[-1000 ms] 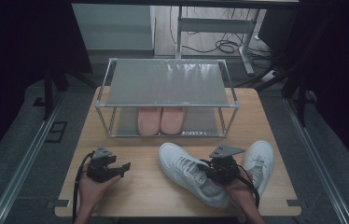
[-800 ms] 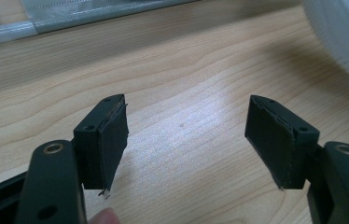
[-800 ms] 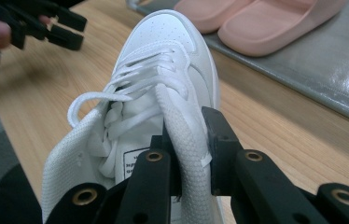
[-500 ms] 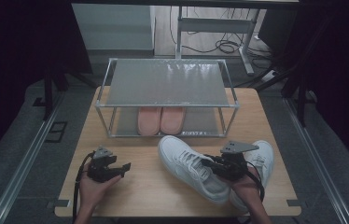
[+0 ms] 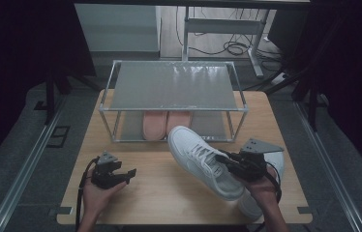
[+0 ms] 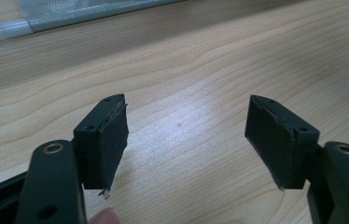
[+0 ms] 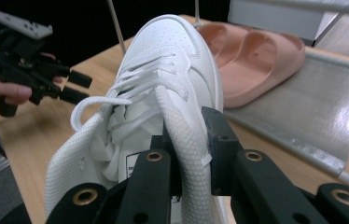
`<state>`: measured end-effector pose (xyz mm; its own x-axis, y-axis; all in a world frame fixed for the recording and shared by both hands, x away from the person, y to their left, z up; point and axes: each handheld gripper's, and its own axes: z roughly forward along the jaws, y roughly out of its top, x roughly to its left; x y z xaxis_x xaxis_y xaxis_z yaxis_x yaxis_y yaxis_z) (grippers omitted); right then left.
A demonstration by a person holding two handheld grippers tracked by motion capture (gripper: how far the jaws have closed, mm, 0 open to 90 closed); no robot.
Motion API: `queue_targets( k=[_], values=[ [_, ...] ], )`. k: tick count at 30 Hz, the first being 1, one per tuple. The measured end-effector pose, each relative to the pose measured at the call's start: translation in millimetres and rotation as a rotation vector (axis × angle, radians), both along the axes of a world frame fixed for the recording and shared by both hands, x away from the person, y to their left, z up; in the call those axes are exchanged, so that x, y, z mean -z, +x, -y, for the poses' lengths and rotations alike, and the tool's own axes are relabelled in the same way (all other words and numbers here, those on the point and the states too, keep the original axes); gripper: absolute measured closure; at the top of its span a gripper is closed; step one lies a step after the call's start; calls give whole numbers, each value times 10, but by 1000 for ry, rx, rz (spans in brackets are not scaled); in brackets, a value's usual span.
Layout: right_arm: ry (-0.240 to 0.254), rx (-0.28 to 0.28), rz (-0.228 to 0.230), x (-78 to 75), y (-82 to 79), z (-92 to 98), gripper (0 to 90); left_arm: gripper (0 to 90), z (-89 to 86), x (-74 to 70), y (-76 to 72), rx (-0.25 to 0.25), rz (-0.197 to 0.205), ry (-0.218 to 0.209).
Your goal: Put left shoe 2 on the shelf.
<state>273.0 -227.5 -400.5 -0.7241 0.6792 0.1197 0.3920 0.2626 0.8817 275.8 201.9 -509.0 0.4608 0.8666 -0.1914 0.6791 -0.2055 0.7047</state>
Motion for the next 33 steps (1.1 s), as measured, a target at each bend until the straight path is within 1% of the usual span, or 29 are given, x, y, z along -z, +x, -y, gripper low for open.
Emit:
queue_targets(
  k=[6,13,17,20,24,28,33],
  values=[
    [37,-1,15,-72,51,1,814,303,7,4,1,6,-5,3],
    [49,-10,34,-124,119,-61,814,303,-2,0,-1,2,-5,1],
    [70,-17,38,-177,150,-77,815,304,-2,-1,-1,3,-4,0],
    [77,-28,43,-255,183,-97,815,305,-1,-3,-1,3,-3,0],
    [89,-32,66,-391,220,-133,814,305,-6,-4,2,4,1,1],
    [121,-35,76,-515,292,-159,814,307,-5,-2,3,6,1,1],
    [135,-34,91,-665,402,-226,814,307,-7,0,4,7,-1,-1]
  ],
)
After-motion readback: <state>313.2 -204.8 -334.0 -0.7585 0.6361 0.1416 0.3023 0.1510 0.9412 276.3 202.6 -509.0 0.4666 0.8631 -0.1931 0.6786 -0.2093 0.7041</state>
